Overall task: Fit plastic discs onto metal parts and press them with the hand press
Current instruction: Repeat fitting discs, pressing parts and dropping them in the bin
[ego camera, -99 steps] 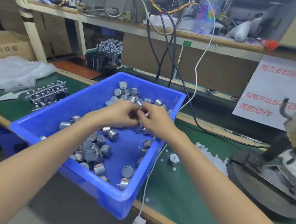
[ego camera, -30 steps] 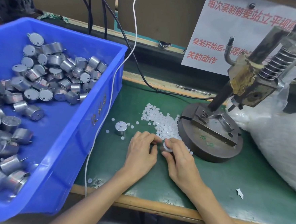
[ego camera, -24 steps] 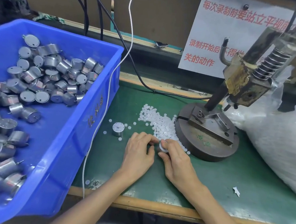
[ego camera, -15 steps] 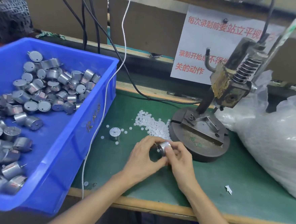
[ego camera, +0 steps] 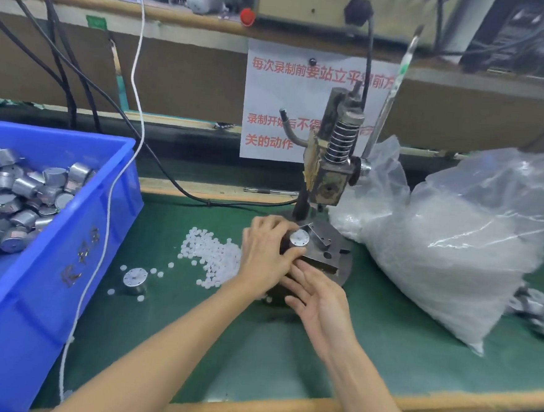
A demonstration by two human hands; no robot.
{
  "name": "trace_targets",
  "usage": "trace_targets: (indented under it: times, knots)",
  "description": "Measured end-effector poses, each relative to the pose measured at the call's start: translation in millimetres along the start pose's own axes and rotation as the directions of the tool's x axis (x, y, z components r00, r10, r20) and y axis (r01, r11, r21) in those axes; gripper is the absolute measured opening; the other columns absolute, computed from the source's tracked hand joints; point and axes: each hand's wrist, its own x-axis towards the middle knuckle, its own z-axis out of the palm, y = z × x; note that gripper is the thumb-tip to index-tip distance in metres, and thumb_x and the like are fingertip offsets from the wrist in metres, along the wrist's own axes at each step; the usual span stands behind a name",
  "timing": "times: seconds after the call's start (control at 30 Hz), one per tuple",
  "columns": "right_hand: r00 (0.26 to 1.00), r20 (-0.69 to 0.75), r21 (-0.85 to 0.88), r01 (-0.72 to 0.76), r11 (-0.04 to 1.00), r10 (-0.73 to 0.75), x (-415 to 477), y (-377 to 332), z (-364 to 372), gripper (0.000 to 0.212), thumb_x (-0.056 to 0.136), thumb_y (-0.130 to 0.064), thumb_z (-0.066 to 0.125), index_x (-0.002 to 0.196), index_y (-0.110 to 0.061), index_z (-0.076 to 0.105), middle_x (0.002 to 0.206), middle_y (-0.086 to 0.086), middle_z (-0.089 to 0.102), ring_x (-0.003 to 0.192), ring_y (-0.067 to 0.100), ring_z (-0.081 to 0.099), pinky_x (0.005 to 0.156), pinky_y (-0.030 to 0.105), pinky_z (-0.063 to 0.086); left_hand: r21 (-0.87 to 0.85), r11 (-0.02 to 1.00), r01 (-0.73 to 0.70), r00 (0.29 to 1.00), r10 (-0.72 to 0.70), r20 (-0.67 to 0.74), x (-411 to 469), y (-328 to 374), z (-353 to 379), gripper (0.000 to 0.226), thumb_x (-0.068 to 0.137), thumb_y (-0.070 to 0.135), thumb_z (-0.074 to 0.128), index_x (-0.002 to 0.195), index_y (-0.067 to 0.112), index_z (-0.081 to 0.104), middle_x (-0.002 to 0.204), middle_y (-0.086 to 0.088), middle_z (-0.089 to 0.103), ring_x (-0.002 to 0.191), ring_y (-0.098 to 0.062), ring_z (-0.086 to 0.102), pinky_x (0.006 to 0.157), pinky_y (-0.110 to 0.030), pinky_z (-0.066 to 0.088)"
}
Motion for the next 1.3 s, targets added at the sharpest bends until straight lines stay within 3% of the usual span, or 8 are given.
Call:
trace_targets:
  times: [0.3, 0.5, 0.57, 0.63, 0.7, 0.8, 1.13, 1.3]
  knots:
    - [0.953, -0.160, -0.338, 0.190, 0.922, -0.255, 14, -27, -8, 0.022, 0.093, 0.004, 0.045, 0.092, -0.007, 0.064, 0.081, 0.008, 0.073, 0.053, 0.010, 0.058, 0.046, 0.018, 0.043, -0.025, 1.000, 0.016, 1.000, -0.017, -0.020, 22, -5, 30, 0.034, 0.082, 0.040, 0.065, 0.113, 0.028, 0.062, 0.114, 0.011, 0.062, 0.108, -0.011, 0.045, 0.079, -0.021, 0.014]
    - [0.611, -0.115, -0.519, 0.636, 0.571, -0.784, 61, -173, 33, 0.025, 0.091, -0.012, 0.051, 0.113, -0.015, 0.061, 0.100, -0.008, 0.063, 0.070, 0.009, 0.055, 0.063, 0.021, 0.047, -0.035, 0.999, -0.014, 0.998, 0.012, -0.063, 17, -10, 35, 0.033, 0.082, 0.043, 0.065, 0.112, 0.028, 0.063, 0.111, 0.013, 0.062, 0.106, -0.011, 0.047, 0.082, -0.023, 0.016]
    - [0.701, -0.081, -0.564, 0.554, 0.613, -0.708, 82, -227, 55, 0.047, 0.093, -0.020, 0.052, 0.137, -0.008, 0.043, 0.111, -0.002, 0.056, 0.068, 0.008, 0.057, 0.062, 0.018, 0.048, -0.040, 0.999, -0.016, 0.998, 0.014, -0.061, 16, -10, 34, 0.033, 0.083, 0.043, 0.065, 0.113, 0.029, 0.063, 0.111, 0.013, 0.062, 0.106, -0.010, 0.047, 0.083, -0.023, 0.016]
    - [0.825, -0.013, -0.537, 0.470, 0.700, -0.565, 94, -248, 70, 0.039, 0.094, -0.021, 0.053, 0.128, -0.004, 0.045, 0.101, 0.005, 0.055, 0.053, 0.007, 0.053, 0.051, 0.018, 0.045, -0.052, 0.998, -0.018, 0.998, 0.015, -0.062, 15, -10, 33, 0.033, 0.082, 0.043, 0.065, 0.112, 0.029, 0.063, 0.110, 0.014, 0.062, 0.106, -0.010, 0.047, 0.083, -0.023, 0.016]
    - [0.798, -0.019, -0.522, 0.506, 0.686, -0.602, 89, -241, 75, 0.010, 0.093, -0.018, 0.053, 0.095, -0.008, 0.049, 0.079, 0.004, 0.046, 0.042, 0.008, 0.042, 0.040, 0.018, 0.036, -0.065, 0.998, -0.019, 0.998, 0.015, -0.065, 16, -10, 33, 0.032, 0.082, 0.043, 0.066, 0.111, 0.030, 0.063, 0.110, 0.015, 0.062, 0.106, -0.009, 0.047, 0.083, -0.023, 0.016]
    - [0.658, -0.032, -0.435, 0.668, 0.604, -0.752, 64, -215, 64, 0.027, 0.095, -0.019, 0.051, 0.072, -0.015, 0.035, 0.061, -0.005, 0.037, 0.034, 0.006, 0.034, 0.035, 0.019, 0.031, -0.066, 0.998, -0.014, 0.997, 0.009, -0.071, 17, -10, 33, 0.031, 0.081, 0.043, 0.067, 0.110, 0.030, 0.064, 0.109, 0.016, 0.062, 0.106, -0.008, 0.047, 0.083, -0.022, 0.015]
    - [0.555, 0.079, -0.214, 0.821, 0.529, -0.828, 25, -159, 33, 0.041, 0.100, -0.010, 0.038, 0.062, -0.019, 0.026, 0.048, -0.015, 0.026, 0.034, 0.001, 0.021, 0.035, 0.013, 0.019, -0.055, 0.998, -0.012, 0.997, 0.008, -0.075, 17, -11, 35, 0.034, 0.081, 0.043, 0.067, 0.110, 0.027, 0.065, 0.110, 0.013, 0.063, 0.106, -0.010, 0.048, 0.082, -0.024, 0.015]
    - [0.622, 0.067, -0.283, 0.762, 0.583, -0.780, 35, -186, 42, 0.042, 0.099, -0.009, 0.041, 0.059, -0.018, 0.028, 0.047, -0.013, 0.030, 0.034, 0.003, 0.021, 0.033, 0.014, 0.021, -0.043, 0.999, -0.012, 0.998, 0.009, -0.064, 17, -9, 33, 0.032, 0.083, 0.044, 0.064, 0.112, 0.029, 0.063, 0.112, 0.015, 0.061, 0.108, -0.009, 0.046, 0.083, -0.024, 0.015]
